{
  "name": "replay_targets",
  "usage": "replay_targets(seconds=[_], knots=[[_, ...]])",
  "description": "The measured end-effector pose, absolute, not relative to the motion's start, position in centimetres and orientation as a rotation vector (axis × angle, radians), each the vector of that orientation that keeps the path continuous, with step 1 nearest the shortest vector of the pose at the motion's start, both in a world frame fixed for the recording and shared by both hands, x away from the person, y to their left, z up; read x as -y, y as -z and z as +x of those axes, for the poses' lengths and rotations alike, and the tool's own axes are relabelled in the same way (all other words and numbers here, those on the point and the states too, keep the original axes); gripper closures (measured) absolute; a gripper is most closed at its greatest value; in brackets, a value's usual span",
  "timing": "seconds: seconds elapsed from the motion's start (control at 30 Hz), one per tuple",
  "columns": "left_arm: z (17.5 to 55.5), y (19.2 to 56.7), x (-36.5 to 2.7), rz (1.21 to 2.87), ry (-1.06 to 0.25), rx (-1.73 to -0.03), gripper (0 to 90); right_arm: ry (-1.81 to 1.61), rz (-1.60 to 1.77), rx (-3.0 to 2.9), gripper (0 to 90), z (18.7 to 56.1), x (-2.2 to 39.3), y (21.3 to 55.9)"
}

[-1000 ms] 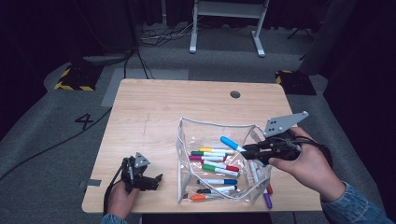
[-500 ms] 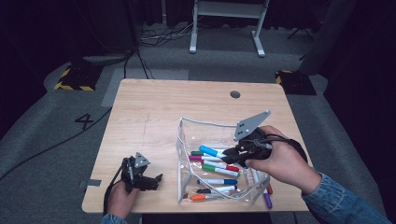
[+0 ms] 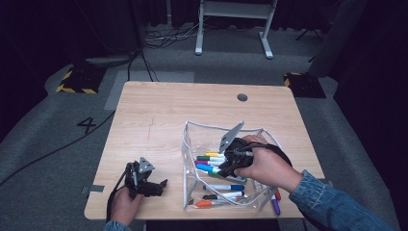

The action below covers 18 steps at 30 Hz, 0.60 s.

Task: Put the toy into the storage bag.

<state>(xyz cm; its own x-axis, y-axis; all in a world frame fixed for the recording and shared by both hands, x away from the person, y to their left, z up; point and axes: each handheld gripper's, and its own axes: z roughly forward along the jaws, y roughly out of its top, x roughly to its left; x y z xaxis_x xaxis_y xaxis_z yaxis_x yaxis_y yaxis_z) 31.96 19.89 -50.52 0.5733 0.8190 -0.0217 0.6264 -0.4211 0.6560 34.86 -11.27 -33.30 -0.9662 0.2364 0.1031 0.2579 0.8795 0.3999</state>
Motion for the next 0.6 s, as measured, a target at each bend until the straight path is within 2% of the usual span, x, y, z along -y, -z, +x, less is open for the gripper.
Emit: replay_targets(seconds=[0.6], knots=[[32.0, 50.5, -19.9, 2.184, -0.402, -1.149, 0.0, 0.369, -0.307, 2.97, 76.8, 34.8, 10.2, 37.3]])
